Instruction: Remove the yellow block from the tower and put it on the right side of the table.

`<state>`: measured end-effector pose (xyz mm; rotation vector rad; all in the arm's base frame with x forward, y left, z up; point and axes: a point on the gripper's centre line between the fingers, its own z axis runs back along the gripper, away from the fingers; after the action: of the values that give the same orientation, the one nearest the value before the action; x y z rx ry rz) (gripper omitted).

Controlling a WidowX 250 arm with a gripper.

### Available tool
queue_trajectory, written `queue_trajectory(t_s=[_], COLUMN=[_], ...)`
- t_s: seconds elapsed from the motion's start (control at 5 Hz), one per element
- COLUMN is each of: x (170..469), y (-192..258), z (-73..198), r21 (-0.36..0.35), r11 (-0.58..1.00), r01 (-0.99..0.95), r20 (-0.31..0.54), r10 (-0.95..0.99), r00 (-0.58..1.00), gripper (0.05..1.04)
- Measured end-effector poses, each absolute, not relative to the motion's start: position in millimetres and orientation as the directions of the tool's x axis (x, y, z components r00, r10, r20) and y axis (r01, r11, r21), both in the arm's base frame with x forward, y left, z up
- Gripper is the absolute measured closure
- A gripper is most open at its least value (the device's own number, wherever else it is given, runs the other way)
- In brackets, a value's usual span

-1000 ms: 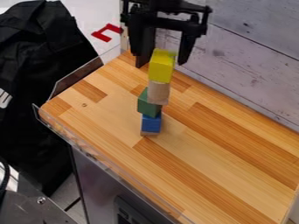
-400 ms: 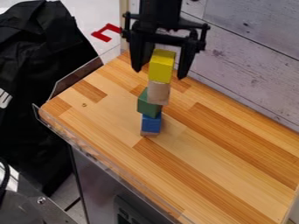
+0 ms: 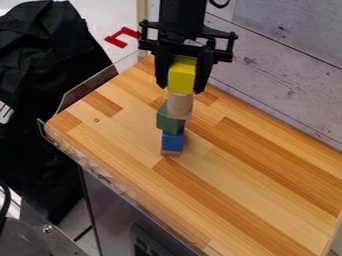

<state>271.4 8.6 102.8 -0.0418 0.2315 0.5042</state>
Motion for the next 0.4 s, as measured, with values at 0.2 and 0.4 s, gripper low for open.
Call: queue_trajectory(t_s=[0.2,0.4], x=[270.3,273.3], y=[9.6,7.8], z=[103.0,110.9], r21=[0.026,0.036], r11=[0.87,0.874], r01=[-0.492,-0.485], r20=[-0.233,-0.212], r10=[0.484,0.481], r00=[0.844,0.851], gripper=[0.489,0.49])
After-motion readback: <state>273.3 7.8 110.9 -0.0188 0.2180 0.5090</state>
